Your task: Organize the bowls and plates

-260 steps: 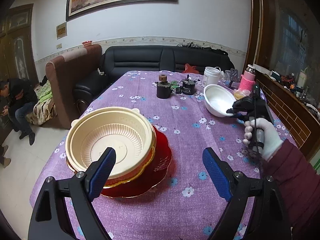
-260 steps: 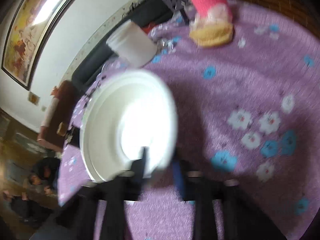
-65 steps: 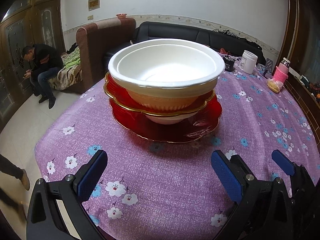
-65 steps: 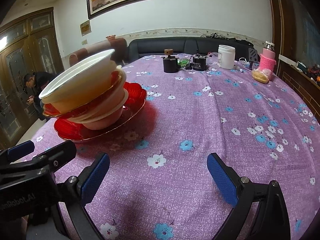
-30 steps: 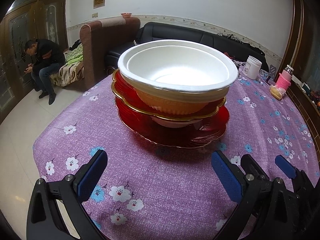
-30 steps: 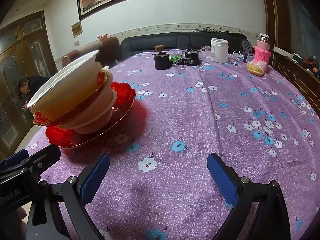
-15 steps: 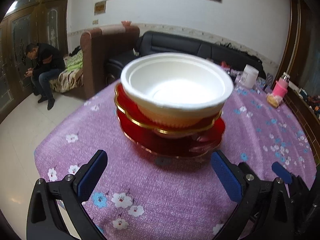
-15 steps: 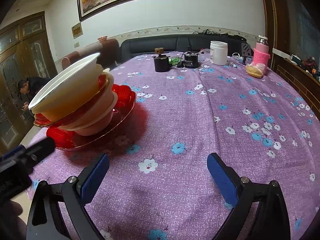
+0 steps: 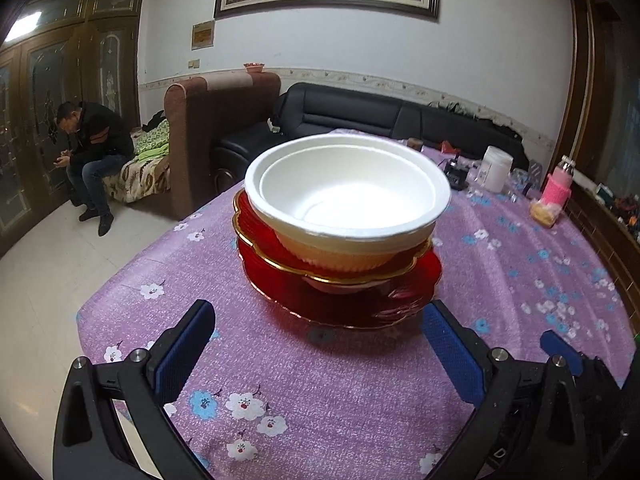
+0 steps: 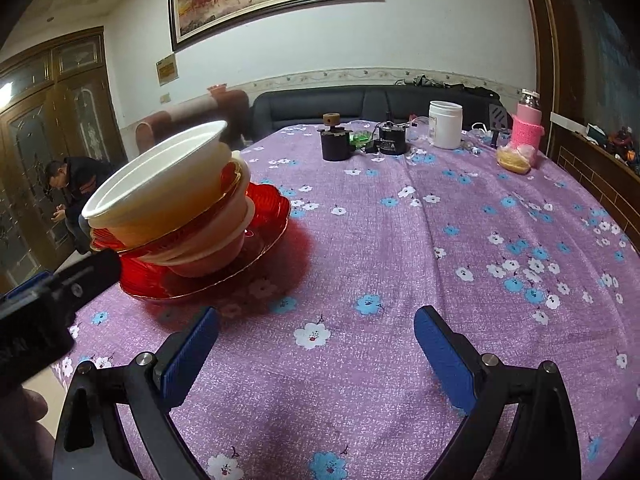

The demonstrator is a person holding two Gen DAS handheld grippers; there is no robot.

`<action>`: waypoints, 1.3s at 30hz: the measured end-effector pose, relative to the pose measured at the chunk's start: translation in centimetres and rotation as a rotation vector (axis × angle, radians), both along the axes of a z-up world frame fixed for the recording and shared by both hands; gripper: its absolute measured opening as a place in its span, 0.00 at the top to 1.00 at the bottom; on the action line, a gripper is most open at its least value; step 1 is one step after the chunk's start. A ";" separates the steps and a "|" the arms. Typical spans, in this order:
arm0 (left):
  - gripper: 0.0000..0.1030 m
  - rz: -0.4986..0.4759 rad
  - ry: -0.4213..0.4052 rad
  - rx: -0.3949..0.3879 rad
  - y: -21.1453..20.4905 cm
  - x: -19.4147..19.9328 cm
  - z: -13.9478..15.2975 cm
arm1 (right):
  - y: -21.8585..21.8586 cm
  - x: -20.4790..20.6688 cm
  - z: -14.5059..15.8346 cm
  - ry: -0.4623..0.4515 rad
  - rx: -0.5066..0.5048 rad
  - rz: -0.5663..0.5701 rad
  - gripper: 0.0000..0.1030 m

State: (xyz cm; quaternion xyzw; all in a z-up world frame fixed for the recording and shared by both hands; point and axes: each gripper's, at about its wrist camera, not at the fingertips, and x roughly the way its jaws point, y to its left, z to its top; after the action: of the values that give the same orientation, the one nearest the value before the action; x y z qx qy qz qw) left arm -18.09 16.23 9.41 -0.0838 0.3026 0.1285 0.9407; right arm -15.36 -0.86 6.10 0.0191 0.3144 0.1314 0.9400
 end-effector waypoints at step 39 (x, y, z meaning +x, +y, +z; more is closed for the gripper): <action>0.00 0.030 0.099 -0.042 2.5 0.9 -2.8 | 2.5 1.0 -0.9 0.057 -0.077 0.041 0.03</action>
State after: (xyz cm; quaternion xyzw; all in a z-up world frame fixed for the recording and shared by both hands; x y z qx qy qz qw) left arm -17.18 18.70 6.59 -0.1014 0.3501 0.1402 0.9206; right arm -14.32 1.65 5.19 -0.0199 0.3464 0.1377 0.9277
